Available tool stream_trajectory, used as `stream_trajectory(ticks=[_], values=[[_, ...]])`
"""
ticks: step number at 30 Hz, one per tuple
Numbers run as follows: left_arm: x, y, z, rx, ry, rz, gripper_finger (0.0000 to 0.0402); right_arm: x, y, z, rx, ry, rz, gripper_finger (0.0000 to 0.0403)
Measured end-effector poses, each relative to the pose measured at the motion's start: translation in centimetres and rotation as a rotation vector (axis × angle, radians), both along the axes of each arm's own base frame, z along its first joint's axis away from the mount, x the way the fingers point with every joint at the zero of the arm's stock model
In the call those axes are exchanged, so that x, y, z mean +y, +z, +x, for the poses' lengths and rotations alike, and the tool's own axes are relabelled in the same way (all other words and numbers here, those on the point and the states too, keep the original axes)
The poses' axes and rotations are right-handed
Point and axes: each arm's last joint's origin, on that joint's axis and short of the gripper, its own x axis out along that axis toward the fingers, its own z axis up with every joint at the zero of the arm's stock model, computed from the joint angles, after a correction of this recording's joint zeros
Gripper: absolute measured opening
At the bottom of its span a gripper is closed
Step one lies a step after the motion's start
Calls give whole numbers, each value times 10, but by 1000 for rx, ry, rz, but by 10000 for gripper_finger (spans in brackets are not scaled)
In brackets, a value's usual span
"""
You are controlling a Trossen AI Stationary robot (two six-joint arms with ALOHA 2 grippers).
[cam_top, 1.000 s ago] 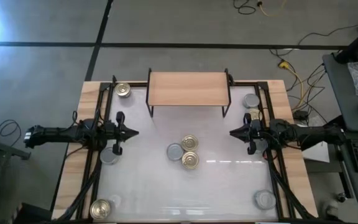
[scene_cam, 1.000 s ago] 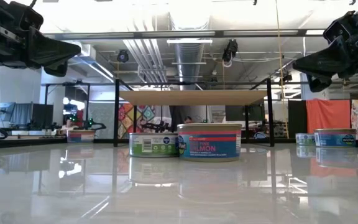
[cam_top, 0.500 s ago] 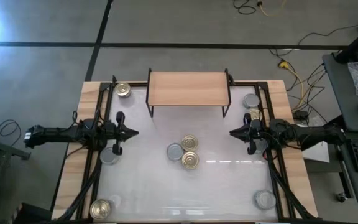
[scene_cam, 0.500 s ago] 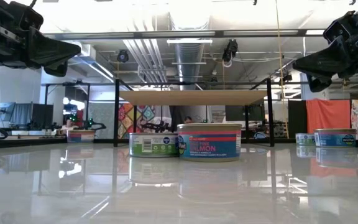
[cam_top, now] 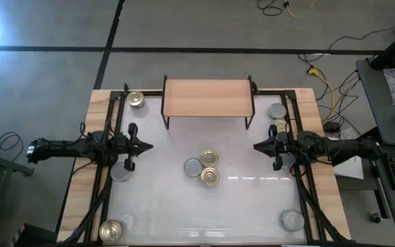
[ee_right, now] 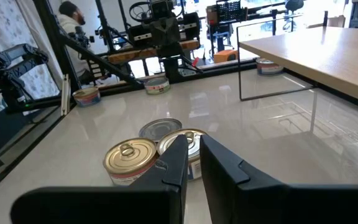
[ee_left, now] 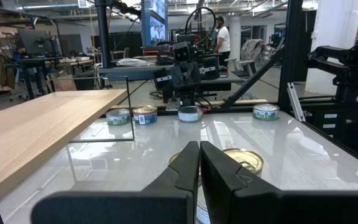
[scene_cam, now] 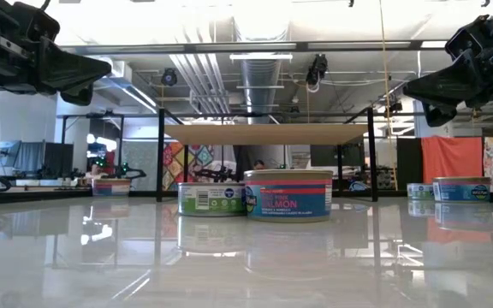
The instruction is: Stack canned seafood by type on shelf
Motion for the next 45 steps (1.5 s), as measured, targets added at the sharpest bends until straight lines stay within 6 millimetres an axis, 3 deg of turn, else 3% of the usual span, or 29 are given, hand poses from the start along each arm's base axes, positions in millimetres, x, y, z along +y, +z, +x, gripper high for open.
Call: stream_trajectory(ticks=[4,16,18,23,28,36,45], values=[[0,0,0,0,0,0,0,0,0,0,0,1,-11,34],[0,0,0,0,0,0,0,0,4,0,-34,20,-420,34],[0,0,0,0,0,0,0,0,6,0,-59,23,-343,34],[0,0,0,0,0,0,0,1,10,0,-107,20,151,34],[0,0,0,1,0,0,0,-6,17,1,-190,-194,209,34],[0,0,0,2,0,0,0,-2,16,14,-169,-182,238,34],[0,0,0,2,0,0,0,23,1,35,-39,-47,243,34]])
